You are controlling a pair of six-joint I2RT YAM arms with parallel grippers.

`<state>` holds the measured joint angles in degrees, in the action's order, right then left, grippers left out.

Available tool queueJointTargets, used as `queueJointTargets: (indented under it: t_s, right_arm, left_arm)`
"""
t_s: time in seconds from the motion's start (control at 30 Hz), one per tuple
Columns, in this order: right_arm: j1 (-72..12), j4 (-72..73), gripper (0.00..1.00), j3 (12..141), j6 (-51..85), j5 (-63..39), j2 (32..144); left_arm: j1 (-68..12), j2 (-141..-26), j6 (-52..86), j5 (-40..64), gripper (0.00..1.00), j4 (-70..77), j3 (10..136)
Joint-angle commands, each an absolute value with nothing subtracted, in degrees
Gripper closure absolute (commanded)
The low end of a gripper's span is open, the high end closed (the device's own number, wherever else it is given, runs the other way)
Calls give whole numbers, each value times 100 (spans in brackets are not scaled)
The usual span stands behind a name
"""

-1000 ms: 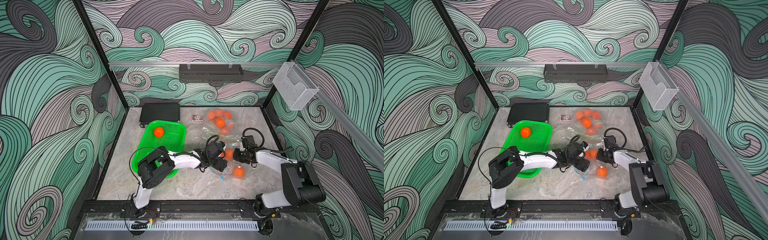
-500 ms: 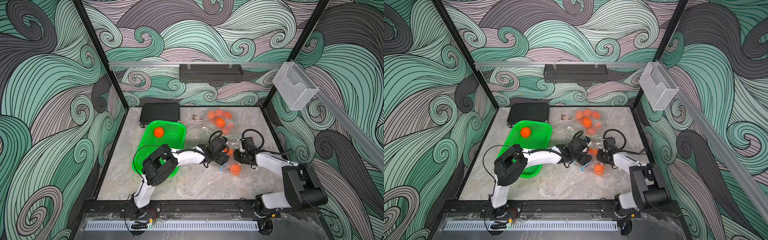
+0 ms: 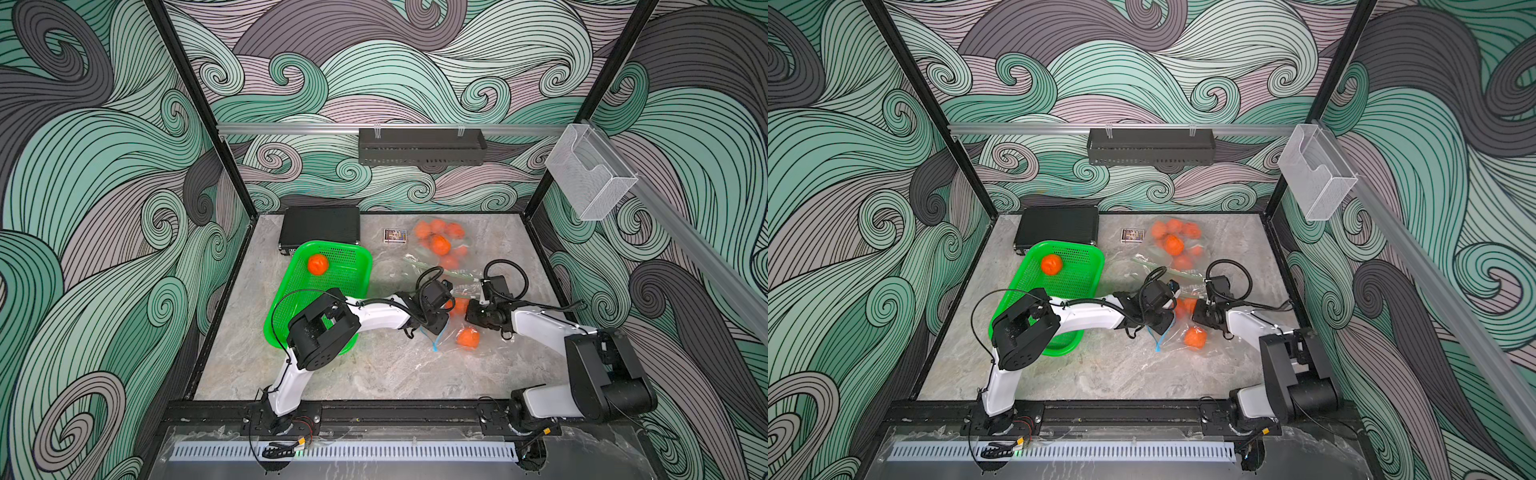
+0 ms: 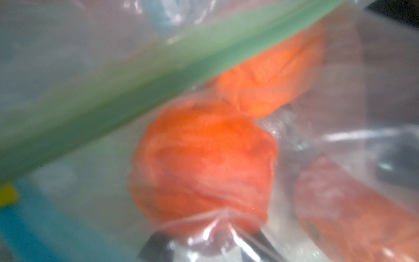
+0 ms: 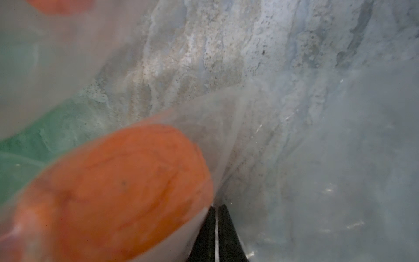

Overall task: Open the zip-top bag and take out the orange
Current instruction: Pick up the orange from the zipper food storage bag.

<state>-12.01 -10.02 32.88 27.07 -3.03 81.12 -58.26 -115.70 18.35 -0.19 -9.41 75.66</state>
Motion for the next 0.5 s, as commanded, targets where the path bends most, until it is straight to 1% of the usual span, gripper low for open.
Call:
queueJointTargets:
  t_s: [0.0,0.07,0.17,0.23,0.27,0.33,0.47]
  right_arm:
    - [-1245,-998,90,3174,2774,-312,8025]
    - [-1240,-972,90,3160,2789,-294,8008]
    - [-1244,-956,90,3131,2820,-296,7989]
    - [-1243,-980,89,3156,2814,-298,7998]
    - [-1241,-1037,89,3189,2779,-301,7985]
    - [-1247,-1208,88,3275,2720,-278,7888]
    - [-1235,-1641,83,3469,2694,195,7438]
  left_arm:
    - [-5828,-11054,1815,91,54,-850,7284]
    - [-5833,-10880,1834,185,53,-731,7027]
    - [-5818,-10759,1898,347,44,-510,6848]
    - [-5819,-10791,1912,472,39,-449,6887]
    - [-5821,-10818,1907,534,38,-426,6932]
    - [-5821,-10858,1907,597,40,-457,6995]
    - [-5818,-10843,1961,723,52,-271,6843]
